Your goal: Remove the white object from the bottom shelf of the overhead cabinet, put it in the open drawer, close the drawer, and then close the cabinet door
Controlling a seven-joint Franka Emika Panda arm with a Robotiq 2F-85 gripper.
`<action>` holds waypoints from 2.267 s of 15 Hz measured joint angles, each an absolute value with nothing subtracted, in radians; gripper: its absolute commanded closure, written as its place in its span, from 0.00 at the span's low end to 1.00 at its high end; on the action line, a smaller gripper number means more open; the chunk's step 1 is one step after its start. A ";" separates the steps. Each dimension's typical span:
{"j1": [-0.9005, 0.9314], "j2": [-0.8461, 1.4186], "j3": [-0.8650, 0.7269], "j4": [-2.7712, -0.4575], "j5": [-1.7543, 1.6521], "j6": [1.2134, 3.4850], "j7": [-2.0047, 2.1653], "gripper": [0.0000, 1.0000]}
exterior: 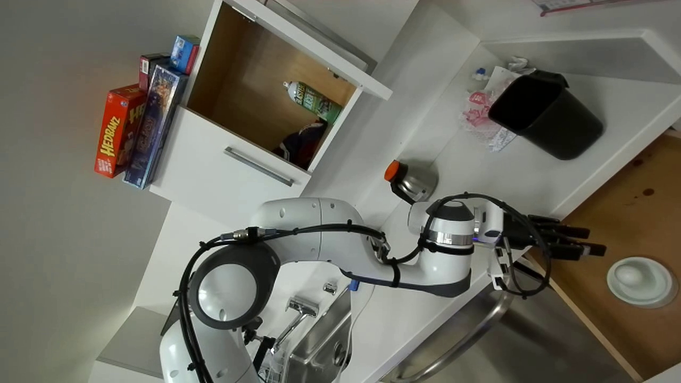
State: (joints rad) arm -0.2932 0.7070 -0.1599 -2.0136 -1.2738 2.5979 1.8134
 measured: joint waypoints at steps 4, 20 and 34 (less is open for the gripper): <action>-0.293 0.707 -0.160 -2.014 -1.274 2.598 1.813 0.17; -0.180 0.503 -0.238 -2.262 -1.399 2.598 1.958 0.00; -0.305 0.307 -0.363 -2.465 -2.056 2.715 2.551 0.00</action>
State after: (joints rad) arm -0.3052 0.3066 -0.3632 -2.4651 -2.0558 2.7154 2.5514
